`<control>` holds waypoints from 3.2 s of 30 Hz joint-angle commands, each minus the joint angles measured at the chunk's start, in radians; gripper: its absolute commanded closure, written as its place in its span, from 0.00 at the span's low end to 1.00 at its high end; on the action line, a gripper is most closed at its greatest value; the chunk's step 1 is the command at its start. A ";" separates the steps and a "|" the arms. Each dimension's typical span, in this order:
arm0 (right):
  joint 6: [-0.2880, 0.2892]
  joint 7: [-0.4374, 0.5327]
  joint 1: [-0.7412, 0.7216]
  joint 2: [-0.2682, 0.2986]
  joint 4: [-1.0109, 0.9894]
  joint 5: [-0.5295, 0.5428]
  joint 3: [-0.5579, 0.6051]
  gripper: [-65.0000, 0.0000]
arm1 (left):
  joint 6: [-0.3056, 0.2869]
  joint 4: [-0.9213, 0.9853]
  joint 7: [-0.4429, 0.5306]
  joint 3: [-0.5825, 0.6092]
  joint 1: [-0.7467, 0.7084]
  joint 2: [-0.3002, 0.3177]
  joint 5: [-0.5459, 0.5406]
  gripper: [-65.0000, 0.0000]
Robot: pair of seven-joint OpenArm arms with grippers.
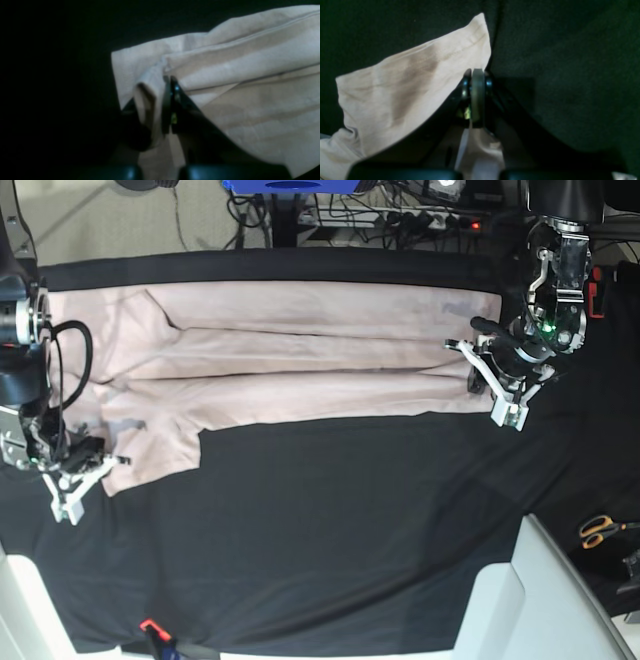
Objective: Fold the T-shirt properly
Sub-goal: 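Release the hem and move the right gripper to the strip's end, then grasp both ends of the folded pink strip with both grippers, then pull the strip ends apart with both grippers to straighten it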
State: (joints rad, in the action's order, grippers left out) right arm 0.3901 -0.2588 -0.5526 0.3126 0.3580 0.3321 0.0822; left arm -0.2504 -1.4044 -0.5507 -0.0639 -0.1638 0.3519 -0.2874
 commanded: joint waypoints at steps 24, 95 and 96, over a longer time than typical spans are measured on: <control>-0.110 -0.704 0.461 0.006 1.110 0.015 -0.275 0.99 | 0.006 -0.048 0.011 -0.006 0.011 0.036 0.000 1.00; -0.110 -0.643 0.830 -0.148 1.337 0.011 -0.416 0.99 | 0.059 -0.230 0.108 0.005 -0.118 -0.047 0.279 1.00; -0.110 -0.643 0.830 -0.148 1.337 0.011 -0.417 0.99 | 0.059 -0.230 0.113 0.005 -0.125 -0.046 0.279 1.00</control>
State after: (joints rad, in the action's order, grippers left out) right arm 0.2790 -0.9157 0.2829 0.1539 1.6814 0.3359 -0.3279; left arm -0.1955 -1.6165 -0.4610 -0.0536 -0.2970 0.2943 -0.0055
